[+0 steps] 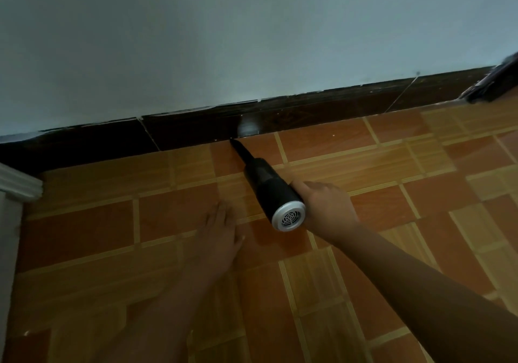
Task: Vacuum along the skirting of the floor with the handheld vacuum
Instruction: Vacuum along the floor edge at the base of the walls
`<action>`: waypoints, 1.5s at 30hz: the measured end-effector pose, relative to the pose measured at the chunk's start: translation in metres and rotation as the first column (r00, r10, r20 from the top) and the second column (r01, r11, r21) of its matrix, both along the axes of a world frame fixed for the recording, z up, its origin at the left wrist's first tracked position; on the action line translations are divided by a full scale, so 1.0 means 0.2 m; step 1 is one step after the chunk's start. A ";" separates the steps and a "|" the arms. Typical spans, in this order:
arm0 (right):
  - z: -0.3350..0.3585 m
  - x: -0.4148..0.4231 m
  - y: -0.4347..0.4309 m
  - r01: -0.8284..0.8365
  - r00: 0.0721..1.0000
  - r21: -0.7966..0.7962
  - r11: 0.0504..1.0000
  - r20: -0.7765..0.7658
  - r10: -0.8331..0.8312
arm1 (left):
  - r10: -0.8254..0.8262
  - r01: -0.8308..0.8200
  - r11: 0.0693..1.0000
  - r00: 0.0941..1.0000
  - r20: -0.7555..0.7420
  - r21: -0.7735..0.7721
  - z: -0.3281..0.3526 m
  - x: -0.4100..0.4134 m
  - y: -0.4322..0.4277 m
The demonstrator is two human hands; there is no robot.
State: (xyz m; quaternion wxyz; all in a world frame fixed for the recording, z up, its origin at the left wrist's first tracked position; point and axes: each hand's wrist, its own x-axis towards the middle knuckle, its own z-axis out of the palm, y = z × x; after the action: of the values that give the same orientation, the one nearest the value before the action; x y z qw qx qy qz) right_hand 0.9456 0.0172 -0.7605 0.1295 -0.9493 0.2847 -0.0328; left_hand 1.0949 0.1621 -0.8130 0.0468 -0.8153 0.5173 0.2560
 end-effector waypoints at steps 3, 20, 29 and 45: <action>-0.02 -0.03 -0.03 -0.022 1.000 -0.016 1.000 0.005 0.022 | -0.035 0.035 0.999 0.998 0.043 0.013 -0.04 -0.04 -0.09; 0.01 -0.22 -0.28 -0.129 0.990 -0.080 0.988 -0.071 0.123 | -0.037 0.023 0.998 0.971 0.236 0.064 -0.07 -0.22 -0.32; 0.04 -0.28 -0.43 -0.233 0.969 -0.060 0.971 -0.097 0.227 | -0.174 0.140 0.968 0.972 0.155 0.208 -0.03 -0.16 -0.33; -0.07 -0.41 -0.55 -0.259 0.964 -0.136 0.956 0.026 0.265 | 0.145 -0.163 0.985 0.955 0.259 0.049 -0.07 -0.39 -0.44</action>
State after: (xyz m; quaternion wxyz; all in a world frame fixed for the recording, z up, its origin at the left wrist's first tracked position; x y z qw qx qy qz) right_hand 0.8633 -0.0920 -0.7746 0.0761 -0.9841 0.1507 -0.0549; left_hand 1.0168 0.0746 -0.8271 0.1209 -0.8770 0.4327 0.1700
